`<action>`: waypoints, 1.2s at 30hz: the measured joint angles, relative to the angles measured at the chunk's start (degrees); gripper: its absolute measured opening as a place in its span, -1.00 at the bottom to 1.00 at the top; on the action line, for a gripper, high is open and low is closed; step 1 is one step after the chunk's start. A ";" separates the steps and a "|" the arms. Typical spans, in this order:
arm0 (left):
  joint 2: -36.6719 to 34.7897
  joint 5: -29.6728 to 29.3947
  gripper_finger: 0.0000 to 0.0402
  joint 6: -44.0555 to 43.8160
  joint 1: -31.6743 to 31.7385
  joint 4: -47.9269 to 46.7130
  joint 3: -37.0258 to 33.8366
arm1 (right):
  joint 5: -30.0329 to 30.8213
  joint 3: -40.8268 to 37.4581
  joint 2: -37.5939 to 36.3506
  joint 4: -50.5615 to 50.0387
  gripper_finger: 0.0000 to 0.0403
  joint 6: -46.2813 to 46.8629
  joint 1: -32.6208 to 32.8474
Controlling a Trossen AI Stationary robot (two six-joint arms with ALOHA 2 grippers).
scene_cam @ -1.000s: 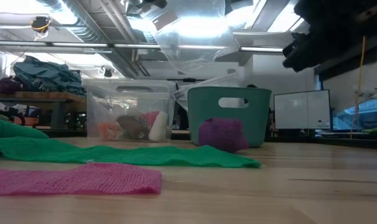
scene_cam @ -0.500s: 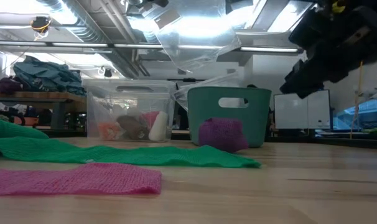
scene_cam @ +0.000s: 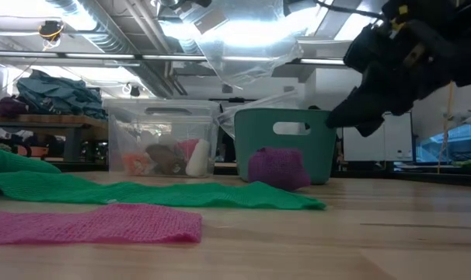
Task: Roll bandage
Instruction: Insert the purple bandage into the transparent zip bag
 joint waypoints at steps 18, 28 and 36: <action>0.00 0.01 -1.00 2.26 0.00 -0.14 0.00 | -3.51 0.03 4.10 -0.55 -0.57 -11.54 0.02; 0.02 0.00 -1.00 2.25 0.00 -0.12 0.00 | -3.76 4.40 9.19 -3.20 -0.03 -8.57 0.02; 0.02 0.00 -1.00 1.52 0.00 0.30 0.00 | -3.80 10.00 8.86 -12.74 0.05 -6.54 -0.09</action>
